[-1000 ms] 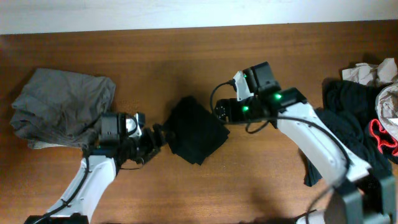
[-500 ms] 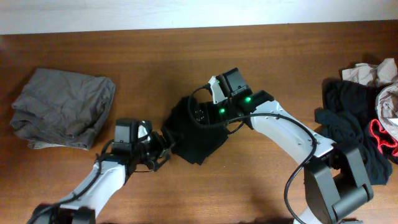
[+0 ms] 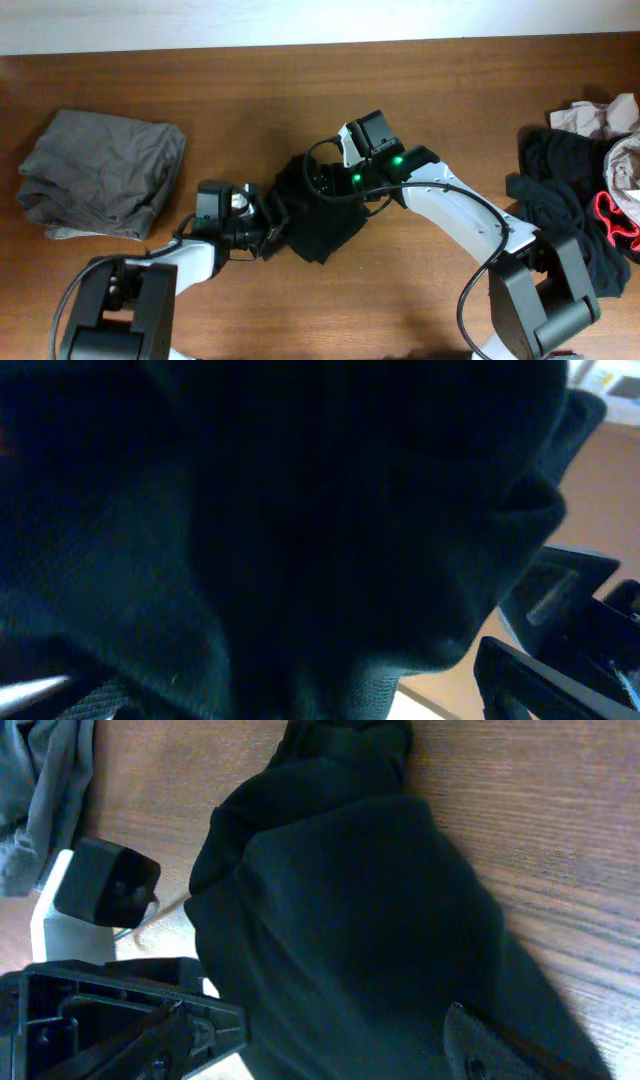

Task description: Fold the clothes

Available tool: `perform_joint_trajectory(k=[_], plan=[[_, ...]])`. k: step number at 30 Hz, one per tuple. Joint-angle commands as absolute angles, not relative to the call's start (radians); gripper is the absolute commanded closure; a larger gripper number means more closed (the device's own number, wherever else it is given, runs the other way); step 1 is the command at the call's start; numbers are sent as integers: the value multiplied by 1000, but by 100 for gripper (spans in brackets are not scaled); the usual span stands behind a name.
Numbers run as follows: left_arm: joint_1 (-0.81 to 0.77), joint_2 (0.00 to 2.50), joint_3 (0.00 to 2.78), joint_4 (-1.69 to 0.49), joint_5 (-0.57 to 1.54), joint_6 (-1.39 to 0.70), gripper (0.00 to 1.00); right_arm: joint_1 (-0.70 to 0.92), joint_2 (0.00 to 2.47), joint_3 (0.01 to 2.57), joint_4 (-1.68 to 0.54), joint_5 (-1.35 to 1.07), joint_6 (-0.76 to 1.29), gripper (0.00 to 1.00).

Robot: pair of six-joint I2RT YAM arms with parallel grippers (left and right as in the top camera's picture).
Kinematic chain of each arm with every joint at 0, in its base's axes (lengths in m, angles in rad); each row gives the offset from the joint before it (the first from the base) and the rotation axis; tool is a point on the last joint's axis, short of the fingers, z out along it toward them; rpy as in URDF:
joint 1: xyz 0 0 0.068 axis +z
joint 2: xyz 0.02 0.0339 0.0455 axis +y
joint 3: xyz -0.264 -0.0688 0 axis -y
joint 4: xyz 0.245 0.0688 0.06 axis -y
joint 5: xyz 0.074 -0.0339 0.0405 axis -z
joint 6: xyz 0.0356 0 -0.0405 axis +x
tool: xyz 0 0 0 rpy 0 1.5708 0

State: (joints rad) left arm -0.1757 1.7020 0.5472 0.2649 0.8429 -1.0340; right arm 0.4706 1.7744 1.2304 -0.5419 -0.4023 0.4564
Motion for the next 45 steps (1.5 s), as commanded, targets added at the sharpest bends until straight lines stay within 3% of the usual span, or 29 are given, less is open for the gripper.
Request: perform_joint_trajectory(k=[1,10,13,15,18,25,28,33,41,45], plan=[[-194,1784,509,278,775,-1022,1,472,1774,1242,-546,-413,531,15],[-258,1784,509,403,763,-994,2,504,1776,1239,-550,-419,702,15],[-258,1784,509,404,759,-994,8,506,1776,1217,-546,-419,789,15],[-258,1784,509,404,752,-994,16,506,1776,1197,-533,-420,820,15],[-258,1784,509,404,731,-995,39,506,1776,1163,-492,-442,829,15],[-258,1784,509,405,692,-1010,43,504,1776,1153,-482,-442,755,21],[-257,1784,509,414,696,-1009,62,503,1776,1153,-482,-437,711,26],[-249,1784,509,505,758,-928,86,469,1776,1154,-482,-438,676,26],[-166,1784,510,480,953,-869,99,423,1776,1154,-481,-464,624,26],[-123,1784,510,459,979,-821,99,423,1776,1154,-453,-462,604,25]])
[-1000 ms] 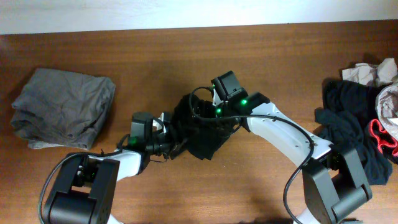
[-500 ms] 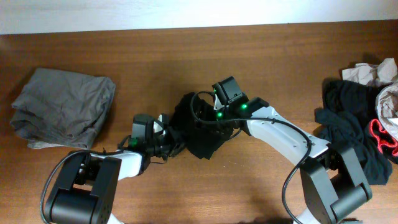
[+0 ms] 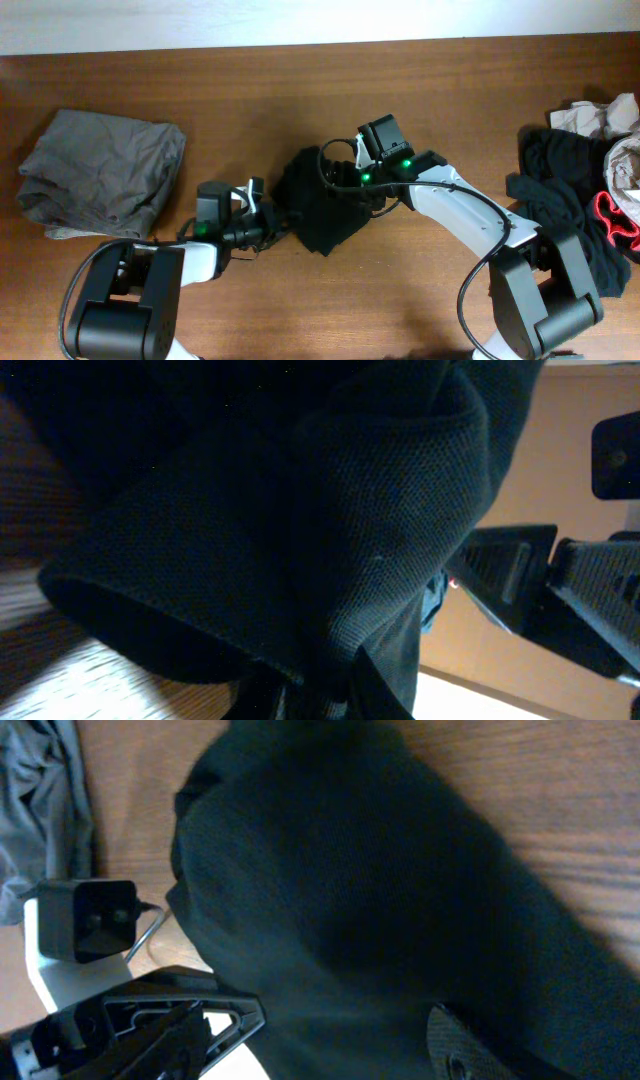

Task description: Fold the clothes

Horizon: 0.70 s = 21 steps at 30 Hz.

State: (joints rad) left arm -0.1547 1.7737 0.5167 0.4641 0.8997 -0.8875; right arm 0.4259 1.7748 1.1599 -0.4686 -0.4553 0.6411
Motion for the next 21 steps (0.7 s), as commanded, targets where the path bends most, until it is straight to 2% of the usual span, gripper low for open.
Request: perform_joint_trajectory(k=[1,11,13,14,15,16,17,18,21], plan=[[-109,1784,510,459,991,-819,99,423,1776,1154,-444,-460,602,25],[-35,1784,510,389,1025,-731,98,423,1776,1154,-377,-461,603,25],[-35,1784,510,373,1024,-721,98,423,1776,1154,-376,-451,611,28],[-35,1784,510,367,1022,-709,98,424,1776,1154,-377,-428,627,40],[-35,1784,510,360,1017,-705,98,425,1776,1154,-378,-399,641,67],[-35,1784,510,351,1012,-701,98,425,1776,1154,-377,-374,656,83],[-35,1784,510,344,1004,-701,98,425,1776,1154,-377,-346,677,92],[-35,1784,510,337,999,-701,98,424,1776,1154,-376,-321,694,96],[-35,1784,510,335,989,-701,98,425,1783,1153,-321,-230,700,96]])
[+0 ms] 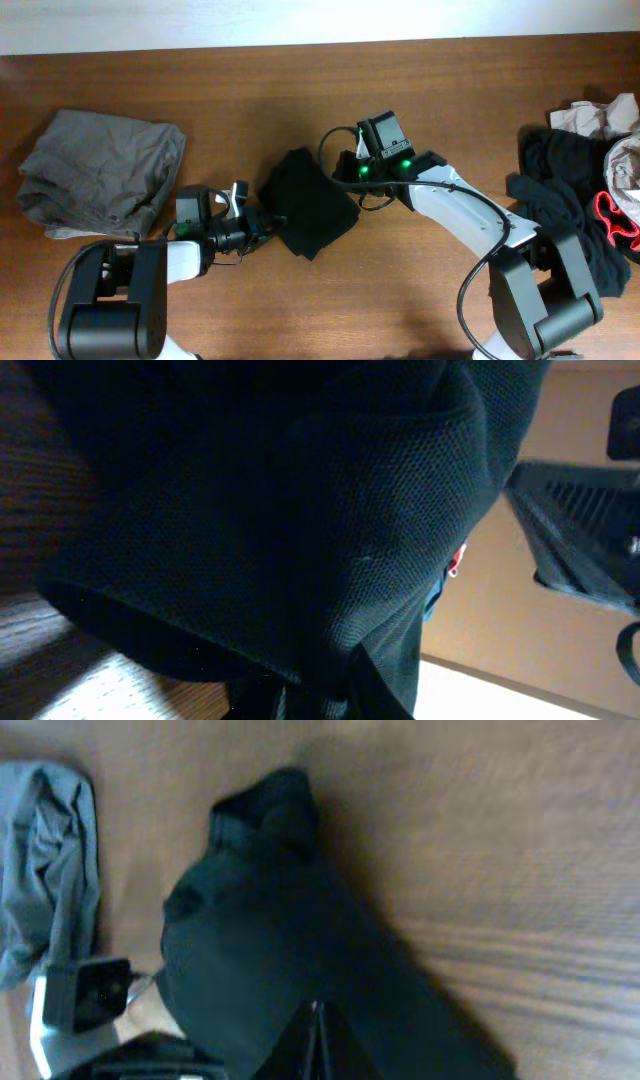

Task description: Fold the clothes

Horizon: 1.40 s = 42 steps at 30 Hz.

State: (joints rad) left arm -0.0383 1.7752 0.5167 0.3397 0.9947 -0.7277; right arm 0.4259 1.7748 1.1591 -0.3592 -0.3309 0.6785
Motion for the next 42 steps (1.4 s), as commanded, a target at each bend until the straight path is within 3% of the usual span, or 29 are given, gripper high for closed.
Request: perform_joint_trajectory(k=[1,10,15,22,23,24,37,40,42], plan=[[-35,1784,510,335,987,-701,98,425,1789,1153,-306,-231,700,96],[-35,1784,510,336,987,-701,98,466,1966,1154,-223,-275,754,96],[-34,1784,510,336,988,-702,92,492,2034,1154,-197,-331,752,96],[-27,1784,510,244,1005,-702,39,487,2031,1154,-198,-330,749,96],[-19,1784,510,226,1006,-702,25,487,2031,1154,-198,-330,749,96],[-1,1784,510,184,1002,-702,1,487,2031,1154,-198,-330,749,96],[-56,1784,513,296,966,-718,2,511,2031,1154,-202,-340,749,96],[-83,1784,522,295,964,-738,16,519,2031,1154,-202,-340,749,96],[-100,1784,525,294,945,-749,21,522,2031,1154,-202,-341,749,96]])
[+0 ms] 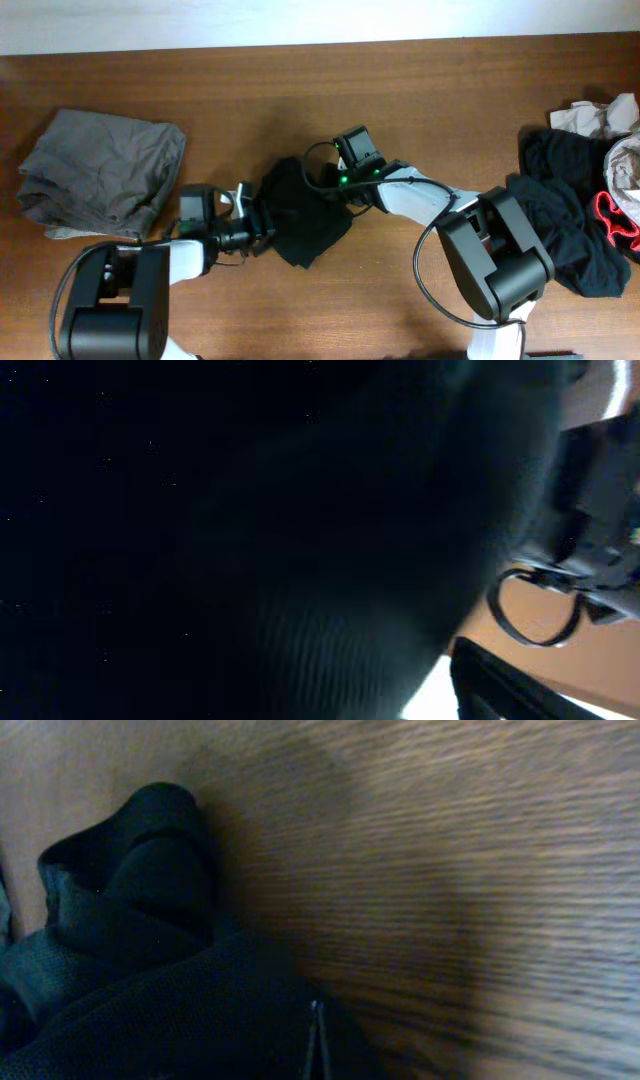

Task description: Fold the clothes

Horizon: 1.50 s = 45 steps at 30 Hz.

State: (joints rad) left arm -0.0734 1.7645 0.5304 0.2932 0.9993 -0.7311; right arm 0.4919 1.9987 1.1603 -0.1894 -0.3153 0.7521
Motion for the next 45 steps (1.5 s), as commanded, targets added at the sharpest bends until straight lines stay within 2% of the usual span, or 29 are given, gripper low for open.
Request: perform_joint_trajectory(k=[1,4,6,11,14,17,21,27,33,40,42,45], plan=[[-105,1784,526,292,934,-761,24,523,2031,1154,-202,-341,749,96],[-110,1784,526,291,919,-781,33,524,2031,1154,-202,-348,749,96],[-110,1784,526,291,920,-788,45,524,2031,1154,-202,-348,749,96],[-109,1784,526,330,925,-781,87,524,2031,1154,-202,-359,749,96],[-109,1784,527,449,994,-700,99,522,2026,1154,-205,-358,736,96],[-109,1784,530,578,1110,-685,99,501,1982,1156,-227,-333,678,96],[-109,1766,555,603,1179,-687,99,464,1869,1159,-318,-237,601,96],[-80,1654,596,616,1182,-688,99,395,1615,1160,-476,-99,527,96],[20,1481,636,613,1159,-740,99,343,1440,1160,-586,-92,527,96],[316,1304,680,539,1144,-774,99,340,1411,1160,-671,-93,527,96],[490,1272,707,424,1135,-773,99,340,1411,1160,-701,-93,527,96],[670,1289,719,406,1109,-770,100,340,1411,1160,-704,-93,527,96]])
